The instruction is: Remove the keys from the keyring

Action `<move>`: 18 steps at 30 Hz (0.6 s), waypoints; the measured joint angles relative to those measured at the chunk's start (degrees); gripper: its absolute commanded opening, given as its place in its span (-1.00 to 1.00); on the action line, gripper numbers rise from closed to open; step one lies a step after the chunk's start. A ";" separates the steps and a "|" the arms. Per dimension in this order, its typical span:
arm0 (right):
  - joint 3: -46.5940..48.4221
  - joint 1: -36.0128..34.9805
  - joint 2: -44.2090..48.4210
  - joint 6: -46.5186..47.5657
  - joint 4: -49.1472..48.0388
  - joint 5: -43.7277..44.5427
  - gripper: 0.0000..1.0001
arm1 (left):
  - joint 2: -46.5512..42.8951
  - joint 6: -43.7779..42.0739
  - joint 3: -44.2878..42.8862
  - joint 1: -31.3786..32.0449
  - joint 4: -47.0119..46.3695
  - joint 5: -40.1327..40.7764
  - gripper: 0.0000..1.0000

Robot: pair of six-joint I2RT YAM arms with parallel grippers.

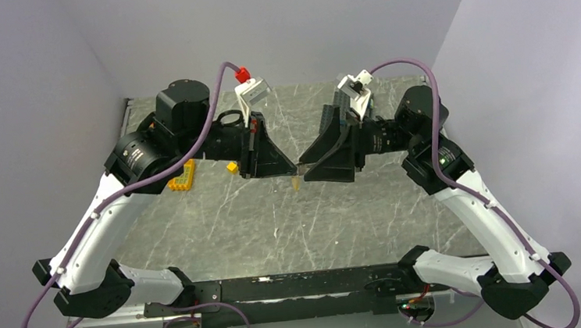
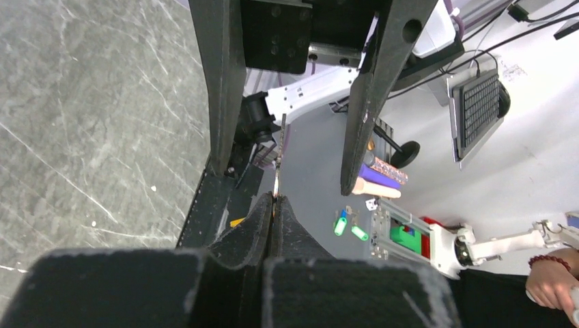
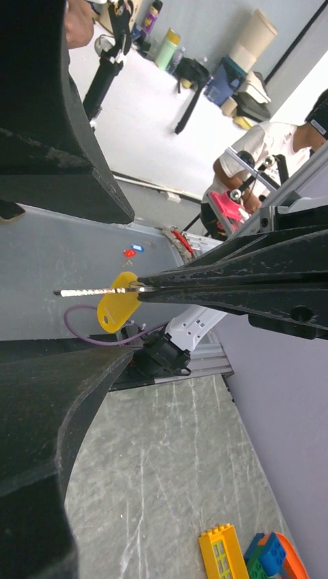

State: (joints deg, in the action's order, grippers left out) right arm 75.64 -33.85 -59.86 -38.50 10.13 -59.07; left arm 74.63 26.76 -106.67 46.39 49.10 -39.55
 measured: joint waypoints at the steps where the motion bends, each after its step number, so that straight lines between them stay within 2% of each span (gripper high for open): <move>1: 0.76 0.17 -0.39 1.11 1.11 -0.26 0.34 | 0.35 -0.66 -0.46 0.02 1.07 -0.52 -1.00; 4: 3.93 0.70 -2.40 4.55 5.22 -1.73 0.27 | 1.11 -2.14 -1.11 0.11 4.09 -1.20 -1.00; 10: 9.66 0.81 -6.99 11.10 13.44 -4.15 -0.13 | 1.36 -3.13 -1.11 0.24 6.51 -1.60 -1.00; 18: 8.90 0.81 -7.63 10.84 14.60 -8.52 -0.24 | 1.36 -3.15 -1.11 0.57 6.54 -1.55 -1.00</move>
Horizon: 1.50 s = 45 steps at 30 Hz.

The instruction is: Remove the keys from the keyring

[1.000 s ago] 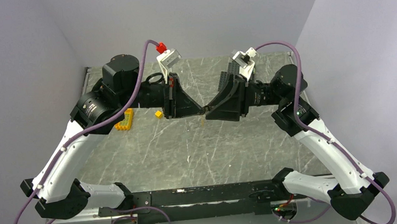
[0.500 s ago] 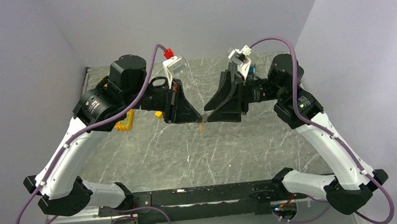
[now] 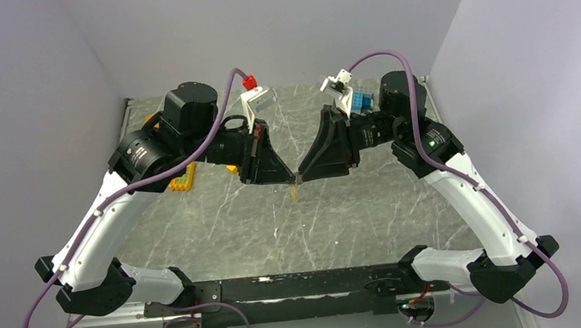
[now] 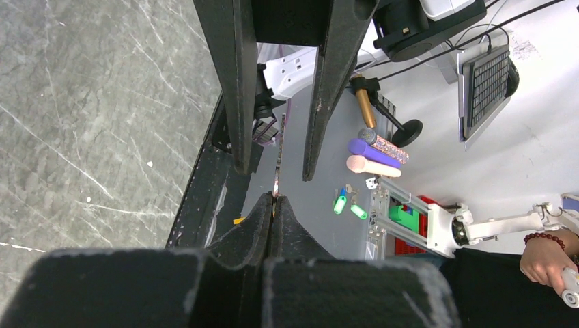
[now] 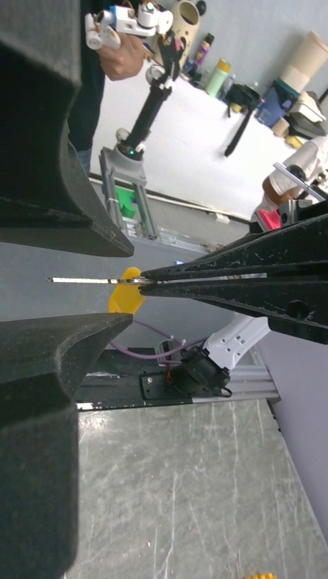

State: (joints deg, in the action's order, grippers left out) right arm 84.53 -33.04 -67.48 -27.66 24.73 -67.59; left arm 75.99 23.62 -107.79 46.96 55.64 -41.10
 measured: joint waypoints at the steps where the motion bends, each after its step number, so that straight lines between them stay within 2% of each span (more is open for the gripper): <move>1: -0.22 0.00 0.04 -0.26 -0.09 -0.55 -0.27 | 0.00 0.00 0.00 0.00 0.00 0.00 -1.00; 24: -2.80 0.00 0.31 -3.67 -4.59 -2.45 -0.53 | 1.22 0.22 0.00 0.92 -0.07 1.36 -1.00; 37: -5.05 -0.04 0.94 -4.33 -5.20 -2.36 -0.60 | 1.22 1.09 0.00 1.09 -0.09 3.41 -1.00; 40: -5.22 -0.04 1.03 -4.52 -5.40 -2.34 -0.66 | 1.22 1.09 0.00 1.14 -0.09 3.45 -1.00; 45: -5.25 -0.07 1.03 -4.70 -5.53 -1.95 -0.93 | 1.09 1.31 0.00 1.14 -0.31 3.50 -1.00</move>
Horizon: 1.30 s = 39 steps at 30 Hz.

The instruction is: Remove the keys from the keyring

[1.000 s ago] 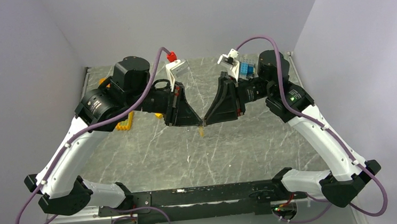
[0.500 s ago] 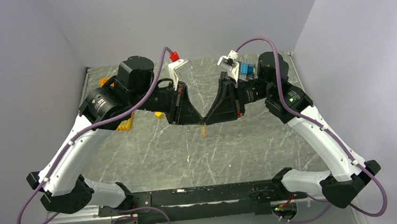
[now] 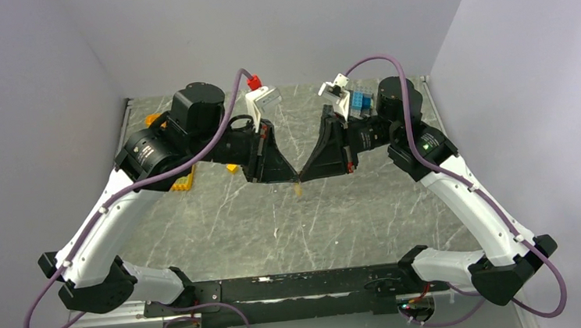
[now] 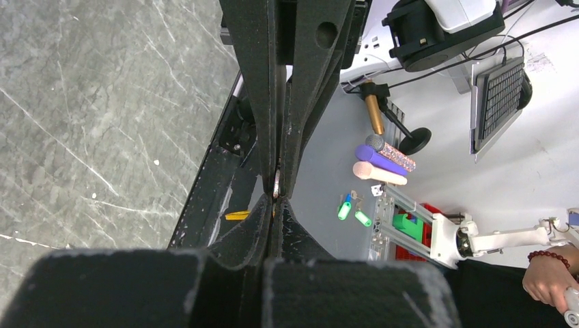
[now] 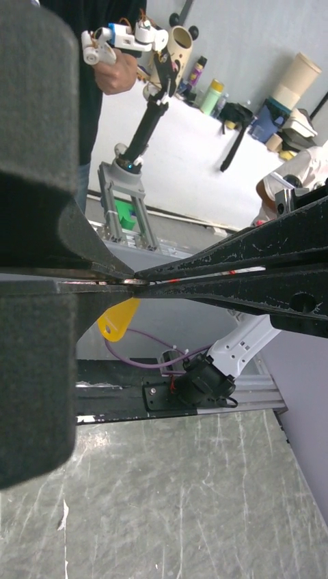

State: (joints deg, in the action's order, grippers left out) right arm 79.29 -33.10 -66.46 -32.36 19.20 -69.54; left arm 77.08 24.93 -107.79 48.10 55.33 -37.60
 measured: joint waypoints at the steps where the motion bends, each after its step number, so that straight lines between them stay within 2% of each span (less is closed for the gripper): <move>1: -0.02 0.00 0.00 -0.11 0.00 0.02 -0.97 | -0.04 0.02 0.00 0.00 -0.07 0.02 -1.00; 11: -0.02 -0.37 0.17 -0.33 -0.87 0.17 -1.00 | -0.48 1.14 0.00 0.17 -0.31 0.39 -1.00; 13: -0.02 -0.37 0.35 -0.48 -0.90 0.33 -1.00 | -0.48 1.53 -0.02 0.28 -0.44 0.48 -0.77; 16: -0.13 -0.37 0.96 -0.66 -1.18 1.40 -1.00 | -0.48 2.14 -0.57 0.42 -0.48 1.70 0.04; 17: -0.20 -0.42 1.25 -0.70 -1.27 1.81 -1.00 | -0.44 2.43 -1.16 0.48 -0.68 2.84 0.19; 19: -0.28 -0.72 1.77 -0.68 -1.25 2.73 -1.00 | -0.31 2.73 -2.78 0.48 -0.98 4.63 0.31; 21: -0.28 -0.90 2.29 -0.66 -1.27 3.76 -1.00 | -0.31 3.04 -4.79 0.42 -1.05 6.60 0.26; 25: -0.28 -0.92 3.30 -0.50 -1.27 6.16 -1.00 | -0.33 2.73 -7.63 0.28 -1.07 8.52 -0.02; 29: -0.28 -0.92 3.91 -0.22 -1.29 8.00 -1.00 | -0.22 1.90 -7.98 0.07 -0.55 8.76 -0.09; 34: -0.28 -0.92 3.98 -0.28 -1.84 9.55 -1.00 | 0.63 1.68 -7.93 0.00 0.13 8.33 -0.27; 39: -0.28 -0.92 4.09 -0.31 -2.29 10.75 -1.00 | 0.83 1.70 -7.19 -0.02 0.22 7.15 -0.35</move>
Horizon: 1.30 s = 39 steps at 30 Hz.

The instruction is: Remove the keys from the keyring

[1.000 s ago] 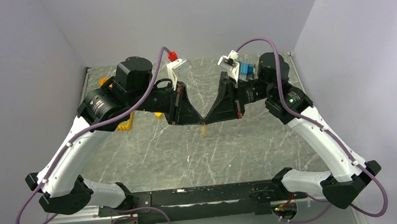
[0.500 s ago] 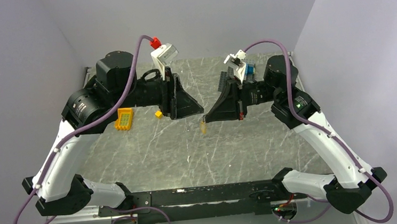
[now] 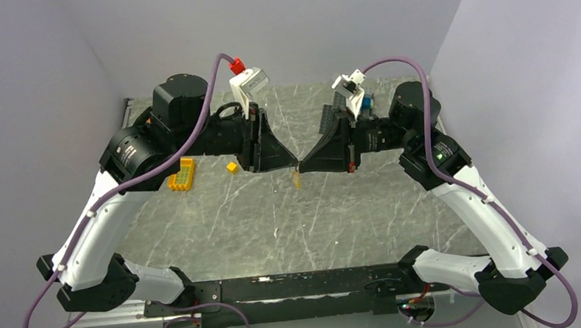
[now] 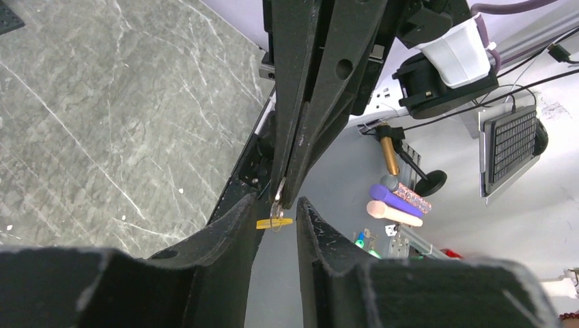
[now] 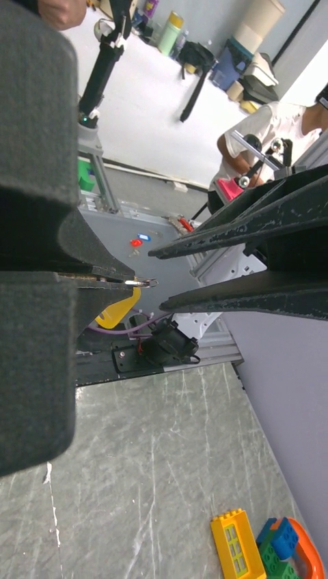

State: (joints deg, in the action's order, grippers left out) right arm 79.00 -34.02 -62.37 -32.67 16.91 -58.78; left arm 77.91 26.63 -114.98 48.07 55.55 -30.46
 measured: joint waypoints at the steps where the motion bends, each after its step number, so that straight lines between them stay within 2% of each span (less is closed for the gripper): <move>1: 0.00 0.00 0.02 0.00 -0.04 0.26 -1.00 | 0.00 -0.02 0.17 0.00 0.04 -0.15 -0.36; 6: 0.00 0.00 0.20 0.02 -0.26 0.96 -1.00 | -0.07 0.00 2.32 0.00 0.04 -0.22 -0.47; 11: 0.00 0.02 0.17 0.07 0.22 1.90 -1.00 | -0.46 0.39 3.98 0.00 -0.87 -0.83 -1.00; 18: -0.17 0.02 0.24 -0.92 -0.90 2.56 -1.00 | -2.08 1.53 6.34 0.04 -3.91 -0.70 -1.00; 23: -2.19 0.13 0.81 -4.31 -5.46 3.76 -1.00 | -3.54 3.13 8.52 0.02 -6.99 0.83 -1.00; 37: -3.82 0.63 0.02 -17.40 -26.84 10.43 -1.00 | -11.67 9.66 19.34 0.92 -29.62 11.61 -1.00; 38: -4.24 0.61 -0.22 -18.47 -28.68 10.95 -1.00 | -12.31 9.88 20.35 1.18 -31.15 13.16 -0.96; 39: -4.61 0.59 -0.50 -19.50 -30.38 11.63 -1.00 | -12.85 10.08 21.20 1.40 -32.39 14.78 -0.75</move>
State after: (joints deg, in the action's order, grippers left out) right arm 74.39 -33.43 -62.87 -52.16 -13.47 -47.16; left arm 65.06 36.71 -93.78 49.47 23.16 -15.68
